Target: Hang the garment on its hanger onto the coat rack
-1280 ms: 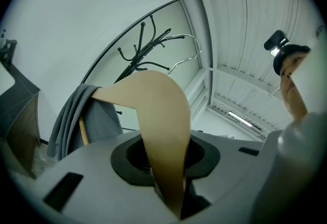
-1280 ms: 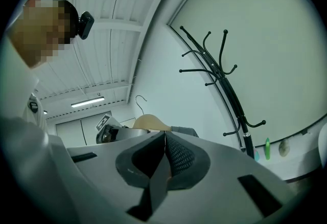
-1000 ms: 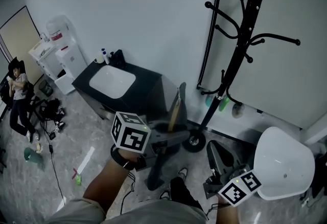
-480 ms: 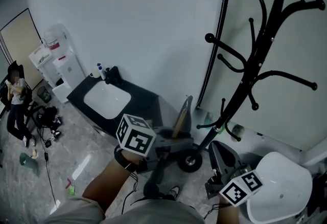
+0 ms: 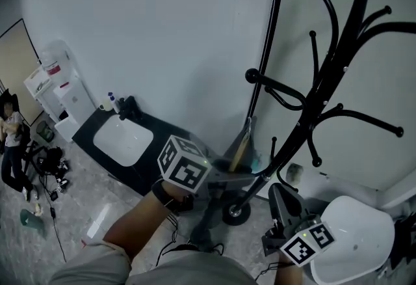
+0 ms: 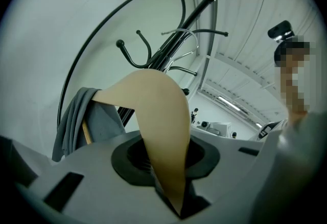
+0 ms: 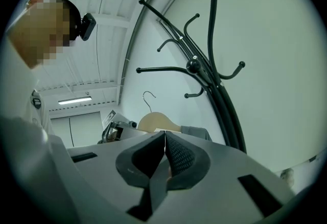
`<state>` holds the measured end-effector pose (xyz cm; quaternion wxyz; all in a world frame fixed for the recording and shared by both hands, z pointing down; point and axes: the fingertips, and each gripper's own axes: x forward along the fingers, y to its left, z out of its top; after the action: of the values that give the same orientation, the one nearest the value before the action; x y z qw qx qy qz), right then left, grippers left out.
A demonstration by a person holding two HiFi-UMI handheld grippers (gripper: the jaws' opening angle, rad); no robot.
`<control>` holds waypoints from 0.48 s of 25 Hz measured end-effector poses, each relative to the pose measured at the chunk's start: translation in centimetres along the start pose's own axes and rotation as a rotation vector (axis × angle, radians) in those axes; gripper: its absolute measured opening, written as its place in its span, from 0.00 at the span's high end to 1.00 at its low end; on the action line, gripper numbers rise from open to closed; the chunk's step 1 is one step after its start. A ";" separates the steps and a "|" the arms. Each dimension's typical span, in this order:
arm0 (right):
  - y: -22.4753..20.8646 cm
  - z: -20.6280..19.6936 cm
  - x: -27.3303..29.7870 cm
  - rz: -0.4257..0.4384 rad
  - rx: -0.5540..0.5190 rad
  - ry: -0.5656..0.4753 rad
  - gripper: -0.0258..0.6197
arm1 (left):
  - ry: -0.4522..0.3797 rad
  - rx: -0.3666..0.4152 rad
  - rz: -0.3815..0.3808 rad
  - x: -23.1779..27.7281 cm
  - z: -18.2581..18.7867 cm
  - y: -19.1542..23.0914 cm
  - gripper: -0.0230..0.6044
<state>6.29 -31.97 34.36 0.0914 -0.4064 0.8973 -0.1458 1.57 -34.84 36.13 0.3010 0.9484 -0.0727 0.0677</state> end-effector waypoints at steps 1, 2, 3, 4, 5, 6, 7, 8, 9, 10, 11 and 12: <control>-0.2 0.3 0.0 -0.018 -0.004 -0.012 0.94 | 0.015 0.009 -0.018 0.4 0.5 0.2 0.81; -0.4 0.6 -0.1 -0.036 -0.008 -0.024 0.94 | 0.030 0.015 -0.038 0.8 1.0 0.4 0.81; -0.5 0.8 -0.2 -0.054 -0.013 -0.034 0.94 | 0.043 0.018 -0.060 1.2 1.5 0.6 0.81; -0.6 1.0 -0.3 -0.073 -0.017 -0.044 0.94 | 0.056 0.019 -0.081 1.7 2.0 0.9 0.81; -0.8 1.3 -0.4 -0.093 -0.020 -0.055 0.94 | 0.069 0.020 -0.102 2.1 2.5 1.1 0.81; -1.0 1.5 -0.4 -0.113 -0.022 -0.066 0.94 | 0.081 0.021 -0.122 2.6 3.1 1.4 0.81; -1.1 1.6 -0.5 -0.133 -0.024 -0.077 0.94 | 0.092 0.021 -0.142 2.9 3.5 1.6 0.81; -1.3 1.8 -0.6 -0.152 -0.025 -0.087 0.94 | 0.099 0.019 -0.162 3.3 4.0 1.9 0.81; -1.4 1.9 -0.7 -0.170 -0.026 -0.096 0.94 | 0.103 0.015 -0.181 3.5 4.4 2.1 0.81; -1.5 1.9 -0.8 -0.187 -0.026 -0.104 0.94 | 0.106 0.009 -0.198 3.8 4.8 2.4 0.81; -1.7 2.0 -0.9 -0.204 -0.026 -0.113 0.94 | 0.110 0.003 -0.213 4.1 5.1 2.8 0.81; -1.8 2.0 -1.0 -0.220 -0.026 -0.121 0.94 | 0.115 -0.004 -0.227 4.5 5.4 3.2 0.81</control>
<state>8.80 -32.69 33.14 0.1235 -0.5115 0.8421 -0.1185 5.83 -40.94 34.32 0.3123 0.9445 0.0526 0.0872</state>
